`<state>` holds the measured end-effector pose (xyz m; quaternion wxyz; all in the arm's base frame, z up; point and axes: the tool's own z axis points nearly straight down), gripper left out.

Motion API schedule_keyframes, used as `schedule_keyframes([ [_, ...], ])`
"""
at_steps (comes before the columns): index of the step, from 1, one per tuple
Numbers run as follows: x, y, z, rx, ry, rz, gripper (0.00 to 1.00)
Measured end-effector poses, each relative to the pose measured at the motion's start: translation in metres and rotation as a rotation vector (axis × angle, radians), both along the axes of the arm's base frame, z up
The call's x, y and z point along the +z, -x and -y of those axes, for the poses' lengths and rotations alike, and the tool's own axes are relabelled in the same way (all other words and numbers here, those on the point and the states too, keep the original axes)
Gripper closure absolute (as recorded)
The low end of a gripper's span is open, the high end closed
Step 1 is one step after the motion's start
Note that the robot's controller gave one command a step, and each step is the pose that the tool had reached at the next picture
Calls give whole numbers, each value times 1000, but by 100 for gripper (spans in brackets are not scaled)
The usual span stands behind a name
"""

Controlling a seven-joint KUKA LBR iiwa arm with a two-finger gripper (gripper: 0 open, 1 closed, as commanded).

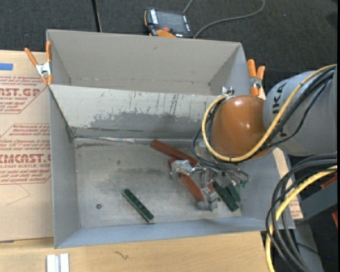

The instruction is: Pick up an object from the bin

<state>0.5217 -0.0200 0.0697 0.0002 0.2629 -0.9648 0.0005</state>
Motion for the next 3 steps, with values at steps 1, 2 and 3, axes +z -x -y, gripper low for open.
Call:
schedule_keyframes([
  [1,-1,-57,21,202,-3,-8,0],
  [2,-2,-58,96,227,-16,-11,0],
  [3,-2,-57,101,178,-19,-10,0],
])
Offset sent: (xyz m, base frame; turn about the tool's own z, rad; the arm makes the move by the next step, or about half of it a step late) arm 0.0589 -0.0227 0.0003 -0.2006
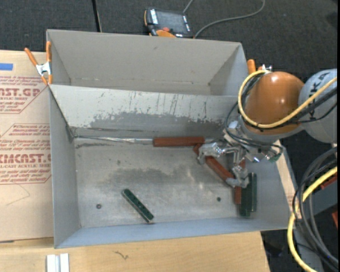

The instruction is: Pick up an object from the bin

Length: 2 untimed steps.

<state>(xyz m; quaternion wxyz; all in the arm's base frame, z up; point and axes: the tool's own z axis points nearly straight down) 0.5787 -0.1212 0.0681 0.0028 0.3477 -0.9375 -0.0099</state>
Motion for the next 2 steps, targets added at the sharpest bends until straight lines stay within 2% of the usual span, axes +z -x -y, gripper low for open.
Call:
schedule_keyframes([
  [1,18,11,16,-70,-3,14,0],
  [2,2,-13,16,-133,-15,-3,0],
])
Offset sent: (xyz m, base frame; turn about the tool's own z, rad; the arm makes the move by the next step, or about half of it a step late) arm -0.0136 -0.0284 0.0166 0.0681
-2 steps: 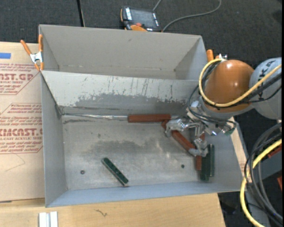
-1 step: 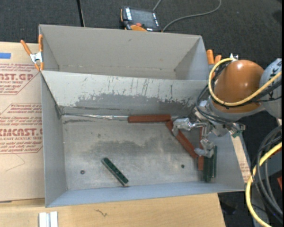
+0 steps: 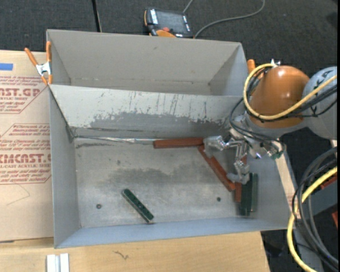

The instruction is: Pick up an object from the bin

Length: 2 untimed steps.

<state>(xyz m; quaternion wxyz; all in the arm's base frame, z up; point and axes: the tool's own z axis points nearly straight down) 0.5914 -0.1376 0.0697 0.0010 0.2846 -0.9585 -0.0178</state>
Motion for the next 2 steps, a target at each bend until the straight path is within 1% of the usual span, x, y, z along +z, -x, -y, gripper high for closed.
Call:
schedule_keyframes([
  [1,2,47,7,-205,24,17,0],
  [2,18,24,1,-610,34,6,0],
])
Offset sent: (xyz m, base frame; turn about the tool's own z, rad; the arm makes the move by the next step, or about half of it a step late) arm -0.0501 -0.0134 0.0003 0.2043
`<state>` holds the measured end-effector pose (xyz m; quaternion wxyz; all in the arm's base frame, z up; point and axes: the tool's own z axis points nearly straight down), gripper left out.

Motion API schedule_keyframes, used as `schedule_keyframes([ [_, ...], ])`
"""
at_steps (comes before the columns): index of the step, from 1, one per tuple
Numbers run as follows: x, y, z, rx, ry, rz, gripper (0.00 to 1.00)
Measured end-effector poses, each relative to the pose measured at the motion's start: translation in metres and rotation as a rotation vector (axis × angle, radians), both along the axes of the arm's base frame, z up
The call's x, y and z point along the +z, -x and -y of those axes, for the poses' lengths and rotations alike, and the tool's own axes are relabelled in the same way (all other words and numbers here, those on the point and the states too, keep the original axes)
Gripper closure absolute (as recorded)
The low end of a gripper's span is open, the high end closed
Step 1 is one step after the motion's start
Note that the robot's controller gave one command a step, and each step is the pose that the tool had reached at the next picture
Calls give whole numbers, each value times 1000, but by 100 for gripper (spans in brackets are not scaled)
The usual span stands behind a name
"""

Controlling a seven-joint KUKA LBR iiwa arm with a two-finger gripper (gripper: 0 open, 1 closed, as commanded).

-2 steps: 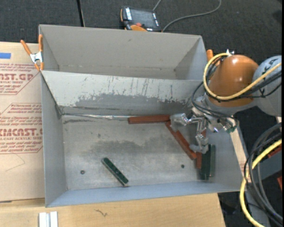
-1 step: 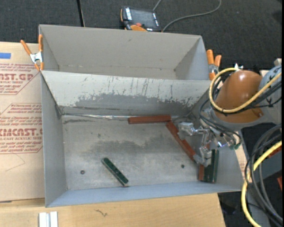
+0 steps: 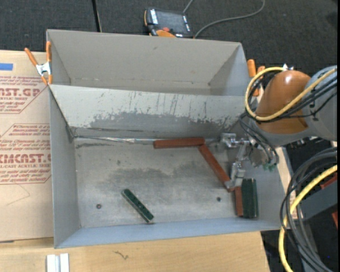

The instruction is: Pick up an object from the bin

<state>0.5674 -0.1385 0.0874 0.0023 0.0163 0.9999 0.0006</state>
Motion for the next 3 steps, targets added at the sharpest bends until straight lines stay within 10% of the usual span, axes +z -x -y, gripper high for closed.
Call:
schedule_keyframes([
  [1,-19,45,0,-217,-1,-7,0],
  [2,-17,43,0,-216,0,-4,100],
  [3,132,21,-54,-226,-1,5,100],
])
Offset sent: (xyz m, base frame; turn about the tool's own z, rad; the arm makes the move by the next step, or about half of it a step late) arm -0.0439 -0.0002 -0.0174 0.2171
